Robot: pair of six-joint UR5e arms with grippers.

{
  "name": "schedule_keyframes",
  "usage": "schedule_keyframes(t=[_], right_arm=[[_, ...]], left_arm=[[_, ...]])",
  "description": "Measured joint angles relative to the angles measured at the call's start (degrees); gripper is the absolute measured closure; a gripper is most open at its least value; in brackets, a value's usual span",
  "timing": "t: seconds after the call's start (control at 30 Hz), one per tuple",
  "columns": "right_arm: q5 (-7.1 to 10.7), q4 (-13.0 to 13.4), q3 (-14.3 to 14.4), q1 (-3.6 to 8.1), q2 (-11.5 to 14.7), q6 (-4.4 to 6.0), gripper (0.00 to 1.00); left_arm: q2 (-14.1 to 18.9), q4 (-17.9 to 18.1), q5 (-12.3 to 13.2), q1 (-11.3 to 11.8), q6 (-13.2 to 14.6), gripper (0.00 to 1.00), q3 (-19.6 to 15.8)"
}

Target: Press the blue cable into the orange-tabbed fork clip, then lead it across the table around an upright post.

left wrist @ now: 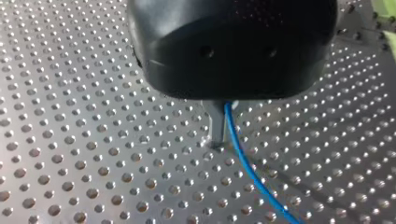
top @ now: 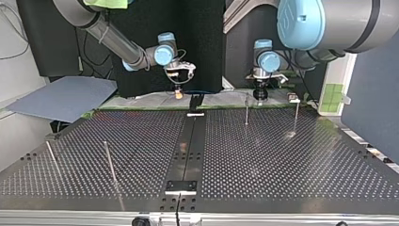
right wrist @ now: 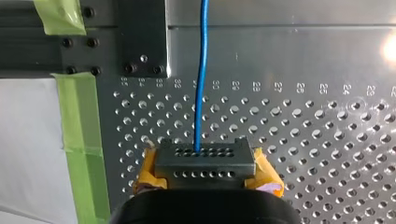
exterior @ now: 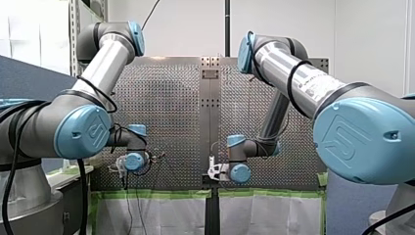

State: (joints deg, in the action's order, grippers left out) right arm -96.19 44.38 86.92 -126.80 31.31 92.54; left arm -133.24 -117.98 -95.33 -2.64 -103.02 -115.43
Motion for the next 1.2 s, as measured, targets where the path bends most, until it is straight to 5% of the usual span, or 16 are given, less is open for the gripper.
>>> schedule_keyframes(t=[0.5,0.87,1.2], right_arm=[[0.03,-4.87,-6.46,2.06,-0.05,0.17,1.0],[-0.23,-6.12,-9.01,4.1,-0.06,0.42,1.0],[-4.48,-6.73,-9.73,6.17,-0.07,0.5,1.0]], left_arm=[[0.02,-1.33,0.61,1.49,-0.52,1.0,1.42],[0.0,-1.36,1.76,1.98,-1.21,1.0,1.79],[0.02,-1.4,1.72,2.45,-2.53,1.0,1.91]])
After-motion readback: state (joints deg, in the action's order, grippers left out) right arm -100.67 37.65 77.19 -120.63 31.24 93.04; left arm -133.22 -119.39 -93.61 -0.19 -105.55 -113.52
